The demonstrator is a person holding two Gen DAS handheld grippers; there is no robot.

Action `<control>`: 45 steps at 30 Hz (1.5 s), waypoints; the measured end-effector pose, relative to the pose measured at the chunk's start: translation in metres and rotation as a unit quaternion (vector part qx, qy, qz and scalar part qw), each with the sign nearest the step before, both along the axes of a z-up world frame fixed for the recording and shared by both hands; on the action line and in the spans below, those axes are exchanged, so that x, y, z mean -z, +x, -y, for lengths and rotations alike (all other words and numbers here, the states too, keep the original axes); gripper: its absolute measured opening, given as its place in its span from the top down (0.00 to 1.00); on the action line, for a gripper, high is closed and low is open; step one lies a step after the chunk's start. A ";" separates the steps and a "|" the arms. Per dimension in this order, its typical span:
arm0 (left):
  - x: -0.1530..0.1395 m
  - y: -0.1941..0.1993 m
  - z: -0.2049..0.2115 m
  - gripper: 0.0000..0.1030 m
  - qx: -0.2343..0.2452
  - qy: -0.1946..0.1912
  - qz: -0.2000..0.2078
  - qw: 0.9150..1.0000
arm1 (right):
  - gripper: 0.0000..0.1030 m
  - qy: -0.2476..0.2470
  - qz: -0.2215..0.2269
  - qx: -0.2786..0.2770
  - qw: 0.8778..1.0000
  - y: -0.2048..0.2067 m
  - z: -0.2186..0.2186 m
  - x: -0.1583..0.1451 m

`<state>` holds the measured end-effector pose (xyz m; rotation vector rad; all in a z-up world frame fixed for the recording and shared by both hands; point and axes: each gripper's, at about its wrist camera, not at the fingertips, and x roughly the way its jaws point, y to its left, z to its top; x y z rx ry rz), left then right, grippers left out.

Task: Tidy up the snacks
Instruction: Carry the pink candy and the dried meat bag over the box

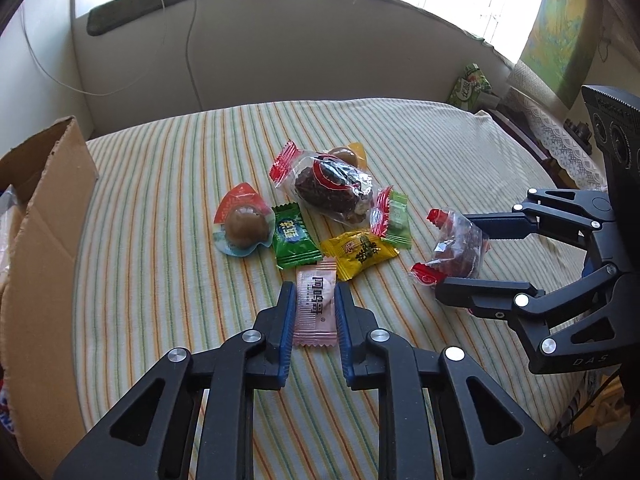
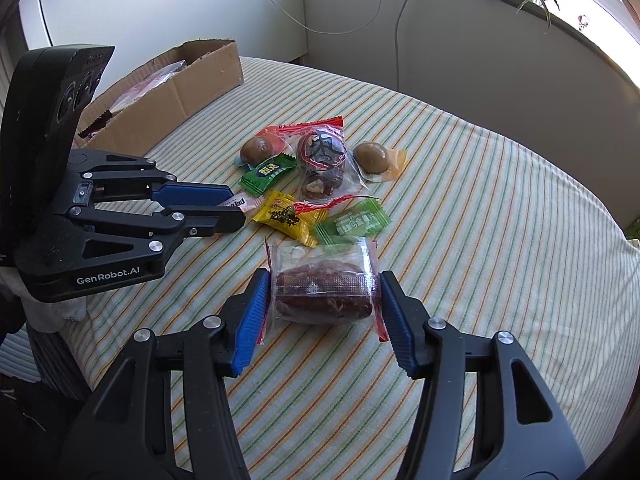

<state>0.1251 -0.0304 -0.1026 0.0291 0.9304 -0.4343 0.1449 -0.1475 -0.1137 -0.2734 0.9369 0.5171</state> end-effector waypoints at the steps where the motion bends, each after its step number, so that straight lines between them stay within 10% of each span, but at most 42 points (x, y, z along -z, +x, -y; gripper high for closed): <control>1: -0.001 -0.001 0.000 0.83 -0.001 -0.003 0.001 1.000 | 0.45 0.001 0.001 0.001 1.000 -0.001 0.000 -0.001; 19: -0.049 -0.032 -0.033 0.83 -0.049 -0.028 0.062 0.996 | 0.45 0.015 0.041 0.000 0.999 -0.014 -0.011 -0.043; 45: -0.076 -0.059 -0.168 0.83 -0.187 -0.013 0.111 0.976 | 0.45 0.033 0.074 -0.112 0.990 -0.008 -0.172 -0.077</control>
